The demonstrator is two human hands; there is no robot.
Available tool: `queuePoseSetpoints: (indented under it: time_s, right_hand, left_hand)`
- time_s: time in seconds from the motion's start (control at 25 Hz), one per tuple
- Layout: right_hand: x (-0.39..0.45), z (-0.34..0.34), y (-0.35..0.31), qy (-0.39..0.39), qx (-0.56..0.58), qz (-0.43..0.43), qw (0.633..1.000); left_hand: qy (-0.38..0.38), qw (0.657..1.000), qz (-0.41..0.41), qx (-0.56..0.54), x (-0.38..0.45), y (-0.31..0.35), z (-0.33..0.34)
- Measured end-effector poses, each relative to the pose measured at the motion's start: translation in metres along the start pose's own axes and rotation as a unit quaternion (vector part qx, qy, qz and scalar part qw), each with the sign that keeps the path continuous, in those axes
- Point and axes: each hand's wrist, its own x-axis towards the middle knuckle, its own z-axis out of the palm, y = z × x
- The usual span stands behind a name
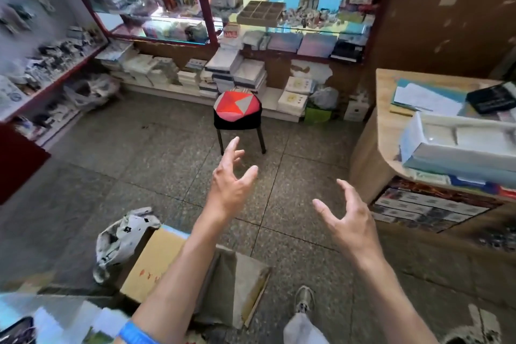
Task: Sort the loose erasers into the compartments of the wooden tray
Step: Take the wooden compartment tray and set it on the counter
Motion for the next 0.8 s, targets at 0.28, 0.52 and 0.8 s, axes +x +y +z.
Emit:
queuePoseSetpoints:
  time_s: [0.28,0.52,0.8]
  right_hand:
    - [0.176,0.010,-0.038,-0.041,0.012,-0.022,0.999]
    - [0.321,0.056,-0.081,-0.052,0.001,-0.016,0.999]
    - [0.493,0.120,-0.157,-0.036,0.004,0.011,0.999]
  left_hand:
    - [0.034,0.999,-0.027,0.000,0.147,0.010,0.022]
    - [0.069,0.997,-0.020,-0.036,0.315,-0.009,0.019]
    - [0.031,0.997,-0.008,-0.069,0.525,-0.023,-0.013]
